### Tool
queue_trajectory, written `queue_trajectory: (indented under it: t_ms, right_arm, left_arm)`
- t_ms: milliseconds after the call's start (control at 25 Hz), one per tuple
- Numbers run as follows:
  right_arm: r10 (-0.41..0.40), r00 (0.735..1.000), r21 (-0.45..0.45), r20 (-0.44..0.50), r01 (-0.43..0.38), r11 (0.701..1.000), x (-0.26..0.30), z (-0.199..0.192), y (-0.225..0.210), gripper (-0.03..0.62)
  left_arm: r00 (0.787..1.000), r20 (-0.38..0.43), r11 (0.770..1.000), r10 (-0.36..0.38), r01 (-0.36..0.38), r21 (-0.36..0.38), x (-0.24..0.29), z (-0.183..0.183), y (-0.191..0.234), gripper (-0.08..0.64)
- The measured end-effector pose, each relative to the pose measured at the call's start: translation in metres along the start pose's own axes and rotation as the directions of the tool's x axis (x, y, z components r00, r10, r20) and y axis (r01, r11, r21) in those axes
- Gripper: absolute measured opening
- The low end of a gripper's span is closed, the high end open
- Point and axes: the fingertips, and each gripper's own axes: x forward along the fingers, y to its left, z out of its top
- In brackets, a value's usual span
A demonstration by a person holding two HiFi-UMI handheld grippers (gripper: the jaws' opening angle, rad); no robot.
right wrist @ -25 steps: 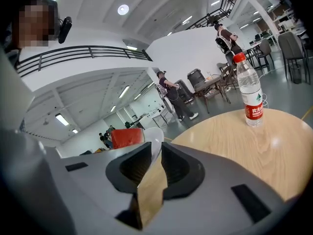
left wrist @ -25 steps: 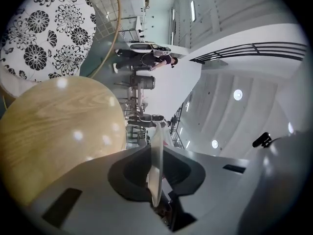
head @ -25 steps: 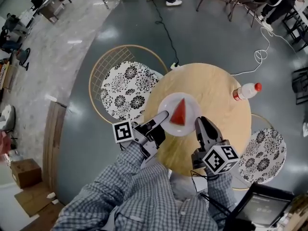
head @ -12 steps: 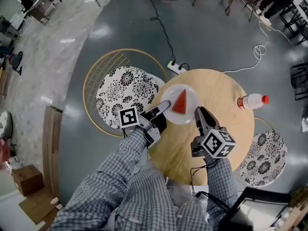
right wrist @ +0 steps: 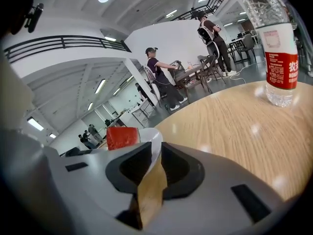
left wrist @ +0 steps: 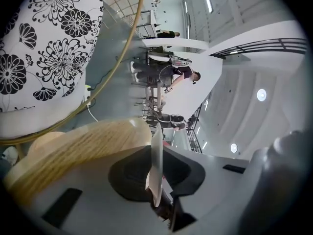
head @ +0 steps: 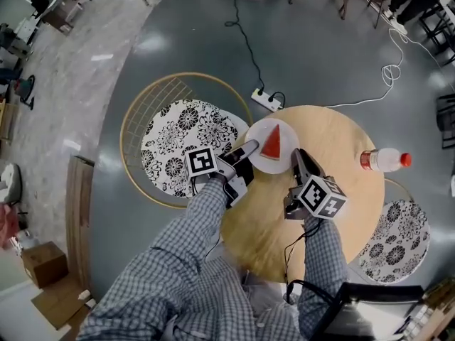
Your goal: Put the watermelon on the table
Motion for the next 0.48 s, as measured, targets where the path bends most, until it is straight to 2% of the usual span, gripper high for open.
queue_trajectory:
  t_ms: [280,360,480]
  right_arm:
    - [-0.035,0.999,-0.004,-0.028,0.034,0.999,0.015,0.004,-0.008,0.071]
    - [-0.061,0.997,-0.06,-0.055,0.058,0.997,0.019,0.001,-0.009,0.071]
    - [-0.11,0.992,-0.19,-0.057,0.097,0.977,0.018,0.0,-0.017,0.071]
  left_arm:
    - [1.0,0.009,0.999,0.024,-0.024,0.024,0.01,0.009,0.003,0.052]
    - [0.999,0.012,0.999,0.043,-0.043,0.033,0.01,0.01,0.005,0.052]
    - [0.997,-0.002,0.995,0.083,-0.083,0.06,0.012,0.009,0.008,0.053]
